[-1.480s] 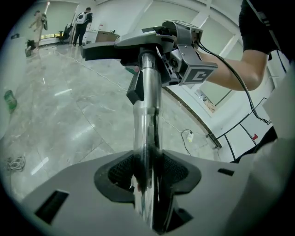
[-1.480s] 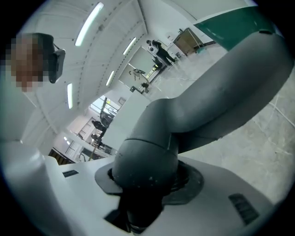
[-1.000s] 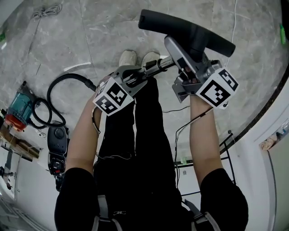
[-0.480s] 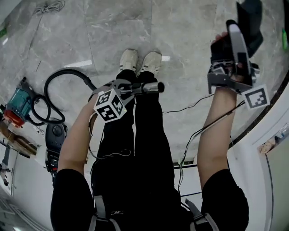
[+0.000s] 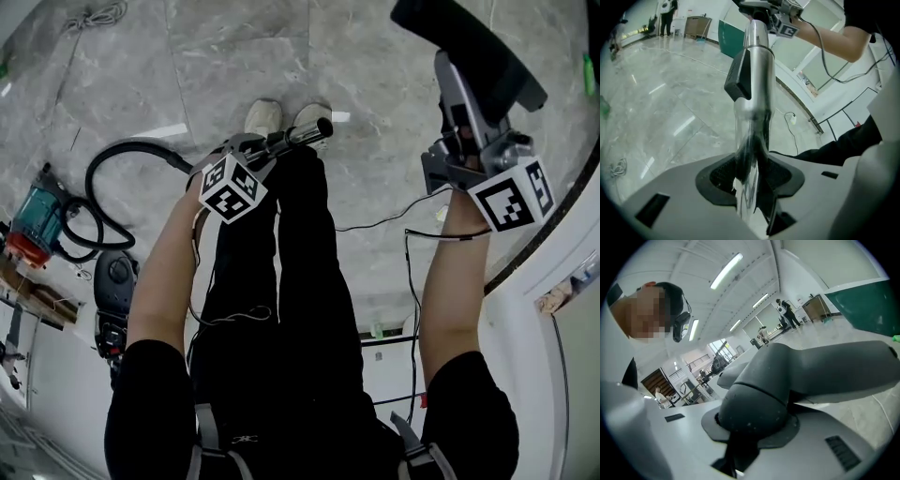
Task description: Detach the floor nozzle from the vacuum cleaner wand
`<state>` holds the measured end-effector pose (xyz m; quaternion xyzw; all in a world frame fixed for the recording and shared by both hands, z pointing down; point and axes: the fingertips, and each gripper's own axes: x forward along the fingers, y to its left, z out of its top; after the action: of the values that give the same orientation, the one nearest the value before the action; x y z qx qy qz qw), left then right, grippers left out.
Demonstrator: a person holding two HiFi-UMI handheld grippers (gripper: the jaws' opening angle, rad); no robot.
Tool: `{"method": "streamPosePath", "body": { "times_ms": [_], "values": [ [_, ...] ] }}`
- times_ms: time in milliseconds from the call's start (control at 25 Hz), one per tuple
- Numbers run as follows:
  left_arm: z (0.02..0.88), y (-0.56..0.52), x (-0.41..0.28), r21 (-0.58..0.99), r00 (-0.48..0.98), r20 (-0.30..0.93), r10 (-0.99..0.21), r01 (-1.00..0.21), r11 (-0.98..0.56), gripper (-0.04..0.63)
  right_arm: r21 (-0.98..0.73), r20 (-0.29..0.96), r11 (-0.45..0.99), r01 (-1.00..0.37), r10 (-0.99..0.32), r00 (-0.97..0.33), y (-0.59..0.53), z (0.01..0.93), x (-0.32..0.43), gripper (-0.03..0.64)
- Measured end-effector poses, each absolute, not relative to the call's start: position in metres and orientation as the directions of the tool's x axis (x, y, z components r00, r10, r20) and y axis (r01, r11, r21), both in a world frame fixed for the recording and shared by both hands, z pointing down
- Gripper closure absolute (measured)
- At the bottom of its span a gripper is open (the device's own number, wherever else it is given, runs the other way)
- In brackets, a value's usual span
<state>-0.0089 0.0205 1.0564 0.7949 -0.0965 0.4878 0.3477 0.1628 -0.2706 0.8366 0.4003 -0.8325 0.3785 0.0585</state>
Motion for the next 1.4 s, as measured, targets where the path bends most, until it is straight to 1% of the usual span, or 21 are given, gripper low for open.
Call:
{"method": "streamPosePath", "body": {
  "times_ms": [240, 400, 520, 680, 840, 920, 1040, 1200, 1280, 1320, 1360, 1400],
  "values": [
    [1.091, -0.04, -0.015, 0.372, 0.455, 0.887, 0.08, -0.601, -0.707, 0.423, -0.53, 0.499, 0.359, -0.769, -0.601, -0.624, -0.239, 0.879, 0.148, 0.505],
    [1.136, -0.065, -0.013, 0.299, 0.375, 0.926, 0.036, -0.671, -0.678, 0.423, -0.557, 0.535, 0.259, -0.789, -0.615, -0.579, -0.231, 0.898, 0.165, 0.505],
    [1.17, -0.075, -0.007, 0.269, 0.34, 0.94, 0.03, -0.684, -0.678, 0.423, -0.578, 0.542, 0.201, -0.791, -0.63, -0.556, -0.228, 0.911, 0.178, 0.505],
    [1.219, -0.081, -0.006, 0.248, 0.278, 0.958, 0.067, -0.688, -0.682, 0.423, -0.551, 0.553, 0.235, -0.801, -0.616, -0.561, -0.227, 0.928, 0.18, 0.505],
    [1.267, -0.081, -0.006, 0.258, 0.235, 0.963, 0.129, -0.685, -0.681, 0.423, -0.563, 0.534, 0.265, -0.783, -0.606, -0.59, -0.228, 0.95, 0.169, 0.505],
    [1.291, -0.084, -0.009, 0.254, 0.218, 0.966, 0.14, -0.693, -0.674, 0.423, -0.551, 0.528, 0.303, -0.778, -0.595, -0.606, -0.229, 0.964, 0.161, 0.505],
    [1.321, -0.095, -0.011, 0.218, 0.197, 0.975, 0.105, -0.733, -0.645, 0.423, -0.519, 0.53, 0.341, -0.784, -0.591, -0.608, -0.235, 0.985, 0.156, 0.505],
    [1.349, -0.106, -0.013, 0.172, 0.192, 0.981, 0.034, -0.767, -0.619, 0.423, -0.565, 0.511, 0.281, -0.776, -0.619, -0.596, -0.25, 1.008, 0.161, 0.505],
    [1.353, -0.104, -0.017, 0.16, 0.181, 0.983, 0.026, -0.785, -0.598, 0.422, -0.579, 0.51, 0.254, -0.775, -0.629, -0.587, -0.254, 1.013, 0.163, 0.505],
    [1.352, -0.099, -0.021, 0.154, 0.167, 0.985, 0.032, -0.8, -0.58, 0.413, -0.58, 0.516, 0.246, -0.776, -0.627, -0.584, -0.254, 1.014, 0.162, 0.505],
    [1.349, -0.093, -0.027, 0.149, 0.154, 0.987, 0.039, -0.811, -0.565, 0.38, -0.578, 0.522, 0.243, -0.779, -0.623, -0.582, -0.254, 1.012, 0.161, 0.505],
    [1.343, -0.09, -0.031, 0.147, 0.148, 0.988, 0.044, -0.814, -0.562, 0.367, -0.573, 0.528, 0.243, -0.783, -0.621, -0.579, -0.254, 1.009, 0.159, 0.505]
  ]
}}
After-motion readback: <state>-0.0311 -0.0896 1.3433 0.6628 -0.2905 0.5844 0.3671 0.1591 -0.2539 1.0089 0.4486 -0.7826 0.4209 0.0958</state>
